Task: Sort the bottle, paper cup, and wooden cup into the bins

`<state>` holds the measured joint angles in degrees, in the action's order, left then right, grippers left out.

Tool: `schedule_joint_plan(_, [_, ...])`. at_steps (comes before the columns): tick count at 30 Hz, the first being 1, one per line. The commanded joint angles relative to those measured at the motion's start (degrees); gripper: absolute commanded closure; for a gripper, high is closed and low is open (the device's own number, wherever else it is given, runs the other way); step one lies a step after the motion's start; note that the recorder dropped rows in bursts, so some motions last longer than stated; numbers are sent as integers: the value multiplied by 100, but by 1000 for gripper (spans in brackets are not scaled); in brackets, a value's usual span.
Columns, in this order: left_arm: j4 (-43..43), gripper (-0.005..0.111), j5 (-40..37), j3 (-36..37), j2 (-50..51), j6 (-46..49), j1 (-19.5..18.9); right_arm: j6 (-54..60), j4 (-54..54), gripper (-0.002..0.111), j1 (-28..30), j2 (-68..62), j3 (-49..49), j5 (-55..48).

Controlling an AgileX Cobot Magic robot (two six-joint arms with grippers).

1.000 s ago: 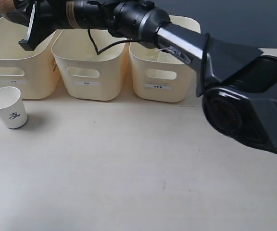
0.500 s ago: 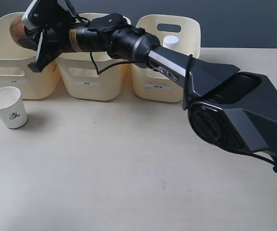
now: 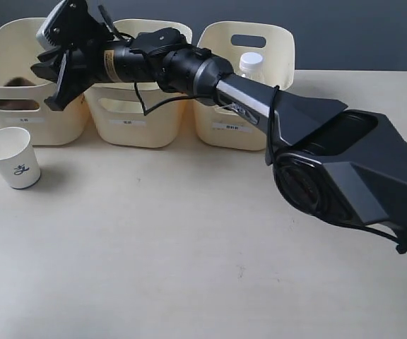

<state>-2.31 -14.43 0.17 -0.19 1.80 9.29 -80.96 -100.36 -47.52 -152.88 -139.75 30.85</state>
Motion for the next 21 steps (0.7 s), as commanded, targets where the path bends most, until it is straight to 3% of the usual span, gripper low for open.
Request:
schedule_joint_plan(1, [-4, 107, 76, -17, 19, -16, 3, 34, 41, 85, 11, 88, -68, 166])
schedule_joint_plan(10, [-4, 107, 76, -17, 19, -16, 3, 291, 41, 87, 34, 1364, -68, 1448])
schedule_joint_plan(15, [-4, 107, 76, -17, 19, -16, 3, 38, 41, 88, 70, 1502, 39, 3169])
schedule_joint_plan(21, [-4, 107, 76, -17, 19, -16, 3, 499, 41, 88, 70, 1434, 850, 3130])
